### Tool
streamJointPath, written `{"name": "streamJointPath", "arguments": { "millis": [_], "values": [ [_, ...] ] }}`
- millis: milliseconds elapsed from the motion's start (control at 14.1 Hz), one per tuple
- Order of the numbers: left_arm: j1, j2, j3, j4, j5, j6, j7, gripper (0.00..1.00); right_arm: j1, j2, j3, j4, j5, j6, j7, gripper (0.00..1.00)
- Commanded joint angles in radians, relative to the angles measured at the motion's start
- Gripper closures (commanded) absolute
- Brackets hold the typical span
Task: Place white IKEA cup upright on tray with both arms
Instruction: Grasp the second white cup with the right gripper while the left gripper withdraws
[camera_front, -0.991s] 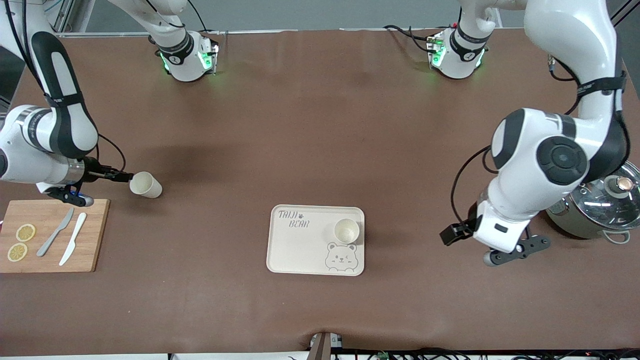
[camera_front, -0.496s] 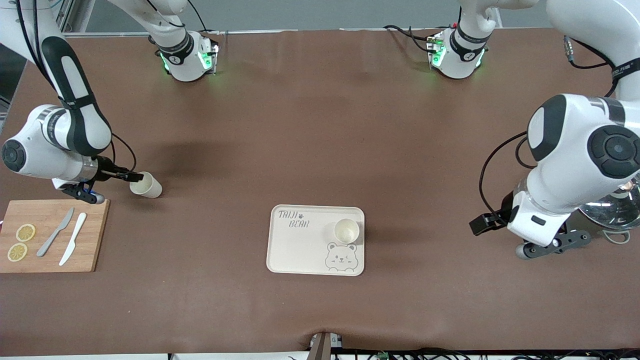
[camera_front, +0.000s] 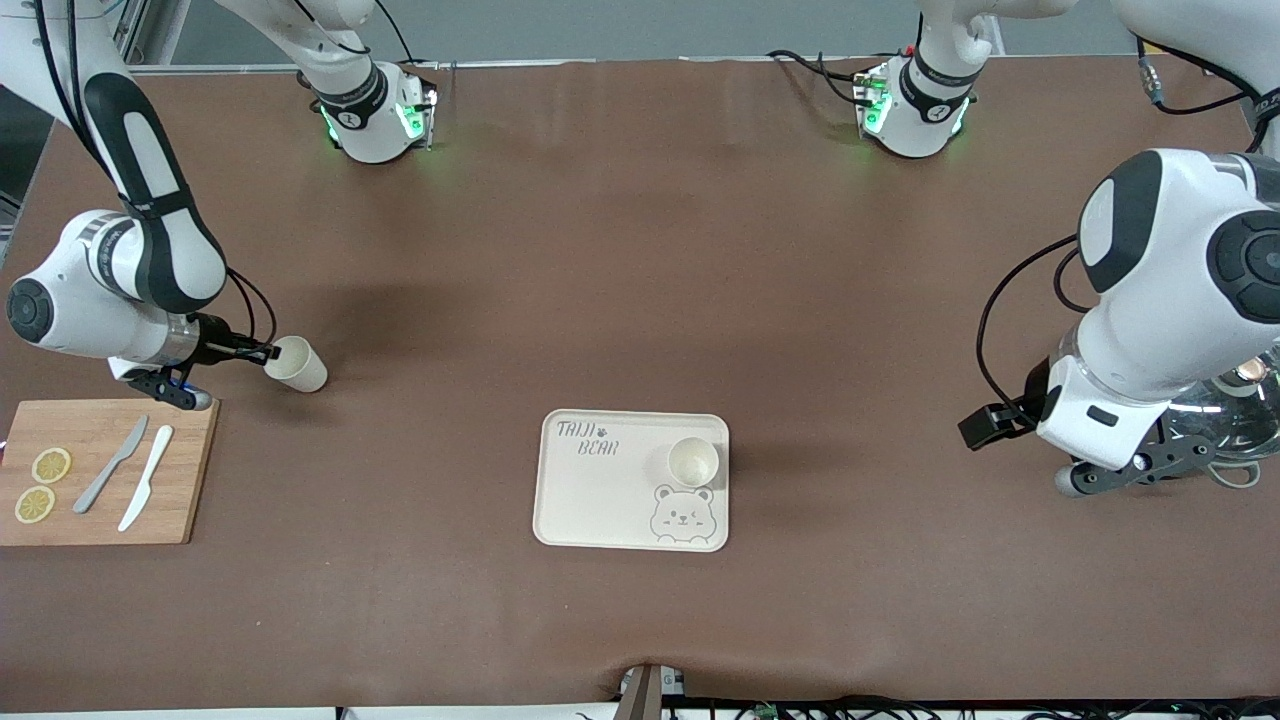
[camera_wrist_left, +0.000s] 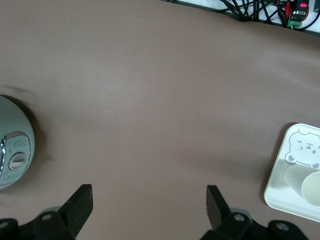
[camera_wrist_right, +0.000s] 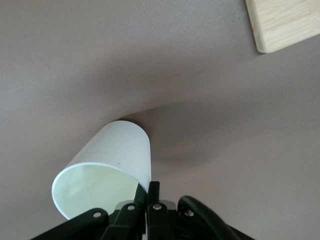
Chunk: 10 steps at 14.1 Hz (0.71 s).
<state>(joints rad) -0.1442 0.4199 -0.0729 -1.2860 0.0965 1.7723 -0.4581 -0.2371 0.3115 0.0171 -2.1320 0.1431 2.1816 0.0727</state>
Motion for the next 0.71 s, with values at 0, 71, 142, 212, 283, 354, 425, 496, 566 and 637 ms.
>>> {"name": "streamJointPath", "arguments": {
  "millis": [0,71,142,212,283,354,425,496,566,637],
  "values": [
    [-0.006,-0.041,0.005,-0.024,0.015,-0.014,-0.001,0.0,0.022,-0.014,0.001,0.116,0.041,-0.156,0.082,1.0],
    [-0.006,-0.041,0.005,-0.024,0.023,-0.014,0.001,0.0,0.05,-0.014,0.001,0.177,0.041,-0.222,0.113,1.0],
    [-0.006,-0.044,0.007,-0.022,0.025,-0.014,0.003,0.0,0.071,-0.012,0.001,0.22,0.043,-0.264,0.151,1.0],
    [-0.005,-0.064,0.008,-0.024,0.025,-0.014,0.006,0.0,0.097,0.0,0.001,0.248,0.047,-0.27,0.201,1.0],
    [-0.002,-0.079,0.008,-0.026,0.026,-0.016,0.009,0.0,0.126,0.018,0.001,0.262,0.081,-0.267,0.246,1.0],
    [0.017,-0.085,0.005,-0.026,0.026,-0.04,0.01,0.0,0.149,0.03,0.001,0.276,0.142,-0.27,0.275,1.0],
    [0.032,-0.093,0.001,-0.024,0.028,-0.071,0.012,0.0,0.188,0.046,0.0,0.288,0.208,-0.264,0.303,1.0],
    [0.034,-0.111,0.001,-0.026,0.026,-0.082,0.015,0.0,0.22,0.075,0.0,0.319,0.245,-0.258,0.349,1.0],
    [0.035,-0.121,0.004,-0.027,0.026,-0.097,0.016,0.0,0.242,0.109,0.0,0.363,0.262,-0.261,0.405,1.0],
    [0.035,-0.124,0.005,-0.026,0.026,-0.125,0.025,0.0,0.263,0.13,0.001,0.392,0.279,-0.261,0.465,1.0]
  ]
}}
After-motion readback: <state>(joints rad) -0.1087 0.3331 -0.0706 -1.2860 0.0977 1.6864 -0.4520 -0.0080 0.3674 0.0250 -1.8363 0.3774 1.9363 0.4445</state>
